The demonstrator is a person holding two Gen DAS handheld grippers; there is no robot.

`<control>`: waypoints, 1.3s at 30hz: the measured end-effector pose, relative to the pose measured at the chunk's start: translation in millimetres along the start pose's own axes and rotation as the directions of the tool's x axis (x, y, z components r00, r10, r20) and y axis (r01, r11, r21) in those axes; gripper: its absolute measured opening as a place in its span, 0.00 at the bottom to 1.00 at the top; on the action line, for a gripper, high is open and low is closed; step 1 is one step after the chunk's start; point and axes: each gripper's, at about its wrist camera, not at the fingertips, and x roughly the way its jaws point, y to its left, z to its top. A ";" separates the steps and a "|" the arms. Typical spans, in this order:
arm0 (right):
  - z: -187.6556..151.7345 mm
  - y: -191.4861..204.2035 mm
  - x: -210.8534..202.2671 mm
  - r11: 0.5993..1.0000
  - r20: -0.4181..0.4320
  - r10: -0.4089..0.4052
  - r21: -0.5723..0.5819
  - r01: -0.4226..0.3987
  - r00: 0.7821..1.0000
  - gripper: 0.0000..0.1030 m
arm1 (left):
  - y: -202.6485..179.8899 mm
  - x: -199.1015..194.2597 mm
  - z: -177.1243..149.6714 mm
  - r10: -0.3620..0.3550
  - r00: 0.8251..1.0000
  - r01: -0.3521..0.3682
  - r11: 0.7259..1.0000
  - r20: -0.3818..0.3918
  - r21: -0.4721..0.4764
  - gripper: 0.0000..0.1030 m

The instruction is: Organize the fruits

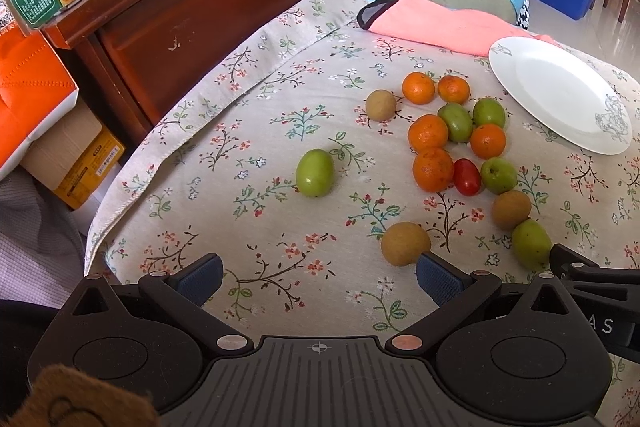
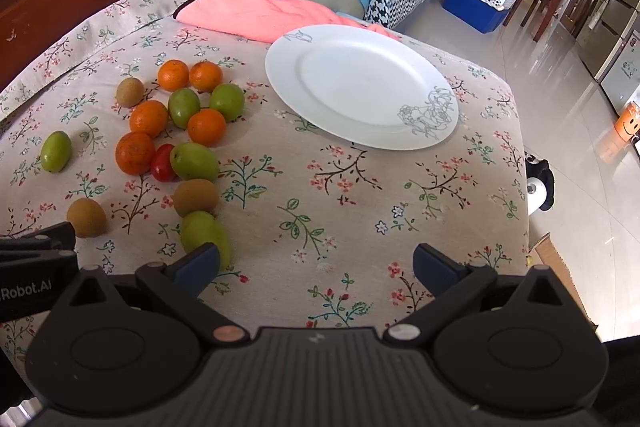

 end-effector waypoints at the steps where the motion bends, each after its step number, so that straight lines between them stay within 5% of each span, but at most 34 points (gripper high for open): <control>1: -0.1 -0.4 -0.1 1.000 0.000 -0.001 -0.001 0.001 1.000 0.99 | 0.0 0.0 0.0 0.000 1.000 0.000 1.000 -0.001 -0.001 1.00; 14: 0.0 0.0 0.1 1.000 0.006 0.010 0.000 -0.010 1.000 0.99 | 2.6 0.3 -0.7 -0.026 1.000 0.026 1.000 0.001 -0.012 1.00; 24: -7.2 -31.9 -4.6 0.980 0.080 0.184 0.066 -0.189 0.980 0.99 | 26.3 7.0 1.1 -0.045 0.999 0.045 0.993 0.000 -0.110 1.00; 39: -20.6 -20.6 -3.8 0.927 0.138 0.375 -0.027 -0.375 0.917 0.65 | 38.3 7.0 -2.7 -0.075 0.996 0.081 0.987 0.050 -0.137 0.98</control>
